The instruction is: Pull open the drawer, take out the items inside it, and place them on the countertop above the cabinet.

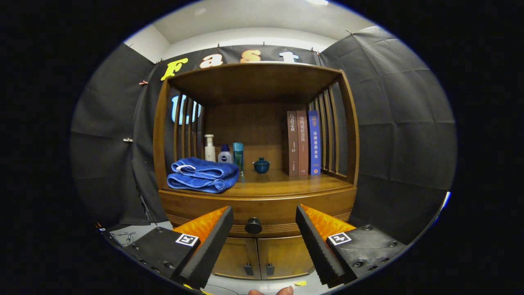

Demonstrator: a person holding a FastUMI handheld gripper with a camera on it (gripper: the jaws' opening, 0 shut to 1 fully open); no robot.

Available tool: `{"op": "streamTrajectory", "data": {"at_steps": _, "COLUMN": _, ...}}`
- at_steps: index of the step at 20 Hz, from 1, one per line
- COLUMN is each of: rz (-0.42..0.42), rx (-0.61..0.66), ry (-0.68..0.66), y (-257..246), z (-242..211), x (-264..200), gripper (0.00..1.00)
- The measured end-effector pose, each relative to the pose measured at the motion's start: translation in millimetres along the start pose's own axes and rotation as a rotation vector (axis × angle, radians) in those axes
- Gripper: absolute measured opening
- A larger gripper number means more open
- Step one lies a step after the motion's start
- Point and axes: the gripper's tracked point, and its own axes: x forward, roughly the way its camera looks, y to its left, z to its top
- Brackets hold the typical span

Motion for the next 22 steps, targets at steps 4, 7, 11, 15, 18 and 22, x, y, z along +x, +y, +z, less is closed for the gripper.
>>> {"op": "streamTrajectory", "data": {"at_steps": 4, "rz": -0.007, "rx": -0.027, "ry": 0.062, "y": 6, "z": -46, "x": 47, "gripper": 0.99}}
{"op": "streamTrajectory", "data": {"at_steps": 7, "rz": -0.001, "rx": -0.020, "ry": 0.131, "y": 10, "z": -86, "x": 71, "gripper": 0.99}}
{"op": "streamTrajectory", "data": {"at_steps": 11, "rz": -0.006, "rx": -0.011, "ry": 0.156, "y": 14, "z": -108, "x": 101, "gripper": 0.86}}
{"op": "streamTrajectory", "data": {"at_steps": 15, "rz": -0.004, "rx": -0.068, "ry": 0.127, "y": 18, "z": -108, "x": 109, "gripper": 0.57}}
{"op": "streamTrajectory", "data": {"at_steps": 18, "rz": 0.010, "rx": -0.053, "ry": 0.118, "y": 18, "z": -110, "x": 111, "gripper": 0.35}}
{"op": "streamTrajectory", "data": {"at_steps": 22, "rz": 0.005, "rx": -0.050, "ry": 0.134, "y": 15, "z": -109, "x": 101, "gripper": 0.28}}
